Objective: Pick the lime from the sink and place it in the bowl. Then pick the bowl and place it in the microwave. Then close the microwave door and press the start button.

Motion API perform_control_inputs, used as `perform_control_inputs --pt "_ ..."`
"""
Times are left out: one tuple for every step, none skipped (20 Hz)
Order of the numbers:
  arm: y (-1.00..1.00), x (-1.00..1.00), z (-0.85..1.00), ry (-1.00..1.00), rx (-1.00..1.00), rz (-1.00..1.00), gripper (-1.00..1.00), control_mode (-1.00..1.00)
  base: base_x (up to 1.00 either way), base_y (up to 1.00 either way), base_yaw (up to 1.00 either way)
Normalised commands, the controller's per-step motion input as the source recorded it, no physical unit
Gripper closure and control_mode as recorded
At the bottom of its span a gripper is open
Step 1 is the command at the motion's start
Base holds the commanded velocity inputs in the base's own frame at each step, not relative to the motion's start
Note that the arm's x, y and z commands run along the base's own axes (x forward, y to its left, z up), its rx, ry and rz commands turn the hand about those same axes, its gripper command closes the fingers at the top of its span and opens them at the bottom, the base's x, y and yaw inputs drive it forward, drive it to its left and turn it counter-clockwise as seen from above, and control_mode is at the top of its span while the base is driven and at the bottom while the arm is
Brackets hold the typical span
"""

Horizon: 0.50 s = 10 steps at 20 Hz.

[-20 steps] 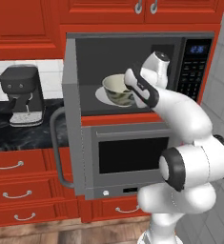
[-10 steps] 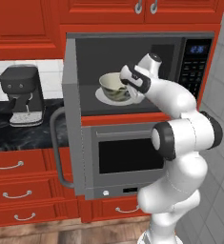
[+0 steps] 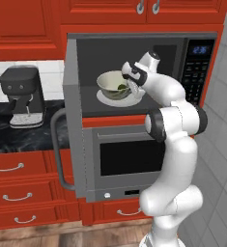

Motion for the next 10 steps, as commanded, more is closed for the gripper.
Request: perform_control_inputs --pt "-0.17 0.65 -0.46 0.06 0.00 0.00 1.00 -1.00 0.00 0.00 0.00" --pt "-0.14 0.60 -0.48 0.05 0.00 0.00 1.00 -1.00 0.00 0.00 0.00" --pt "-0.12 0.54 -0.48 0.04 0.00 0.00 1.00 -1.00 0.00 0.00 0.00" --pt "-0.12 0.49 -0.43 0.05 0.00 0.00 1.00 -1.00 0.00 0.00 0.00" --pt "-0.11 0.45 -0.43 0.04 0.00 0.00 1.00 -1.00 0.00 0.00 0.00" --pt "-0.08 0.36 -0.41 0.02 0.00 0.00 1.00 -1.00 0.00 0.00 0.00" --pt "-0.19 0.25 -0.34 0.03 0.00 0.00 1.00 -1.00 0.00 0.00 0.00" --pt "-0.23 0.11 -0.31 0.02 0.00 0.00 1.00 -1.00 0.00 0.00 0.00" --pt "-0.26 0.00 -0.27 0.02 0.00 0.00 1.00 -1.00 0.00 0.00 0.00" --pt "-0.31 0.00 -0.20 0.01 0.00 0.00 1.00 -1.00 0.00 0.00 0.00"
